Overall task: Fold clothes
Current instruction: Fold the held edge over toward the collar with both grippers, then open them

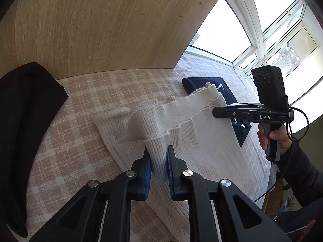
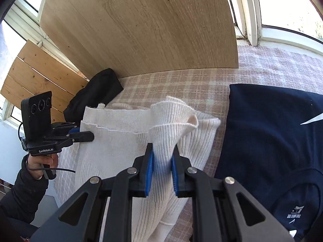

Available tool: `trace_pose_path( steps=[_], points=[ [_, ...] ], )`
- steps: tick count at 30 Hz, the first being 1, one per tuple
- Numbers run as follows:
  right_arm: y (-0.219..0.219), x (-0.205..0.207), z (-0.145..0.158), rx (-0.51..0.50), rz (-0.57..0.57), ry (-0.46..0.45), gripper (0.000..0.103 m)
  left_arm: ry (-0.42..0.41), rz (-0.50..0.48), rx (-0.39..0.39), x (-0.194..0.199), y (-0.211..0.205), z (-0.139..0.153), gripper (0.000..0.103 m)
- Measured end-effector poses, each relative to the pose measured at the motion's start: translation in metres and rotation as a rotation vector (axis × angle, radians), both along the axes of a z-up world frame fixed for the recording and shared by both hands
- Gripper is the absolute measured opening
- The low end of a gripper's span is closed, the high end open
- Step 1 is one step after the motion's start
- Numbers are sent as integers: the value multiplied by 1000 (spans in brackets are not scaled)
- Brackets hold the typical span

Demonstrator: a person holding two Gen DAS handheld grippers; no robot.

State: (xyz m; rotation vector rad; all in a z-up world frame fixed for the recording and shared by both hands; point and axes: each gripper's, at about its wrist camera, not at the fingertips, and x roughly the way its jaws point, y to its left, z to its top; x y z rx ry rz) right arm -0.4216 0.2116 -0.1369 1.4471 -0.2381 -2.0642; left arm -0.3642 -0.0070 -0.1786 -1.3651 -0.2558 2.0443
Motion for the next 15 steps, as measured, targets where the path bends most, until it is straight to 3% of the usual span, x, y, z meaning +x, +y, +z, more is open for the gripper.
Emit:
trace_pose_path(
  steps=[5, 8, 11, 15],
  points=[
    [-4, -23, -32, 42, 4, -83, 16, -66, -6, -7, -20, 1, -35, 14],
    [-8, -26, -38, 43, 25, -102, 20, -114, -6, 43, -25, -1, -46, 19],
    [-6, -29, -32, 49, 14, -124, 21, -117, 1, 49, -25, -6, -42, 21],
    [2, -21, -5, 104, -1, -57, 23, -87, 9, 13, -21, -13, -28, 27]
  ],
)
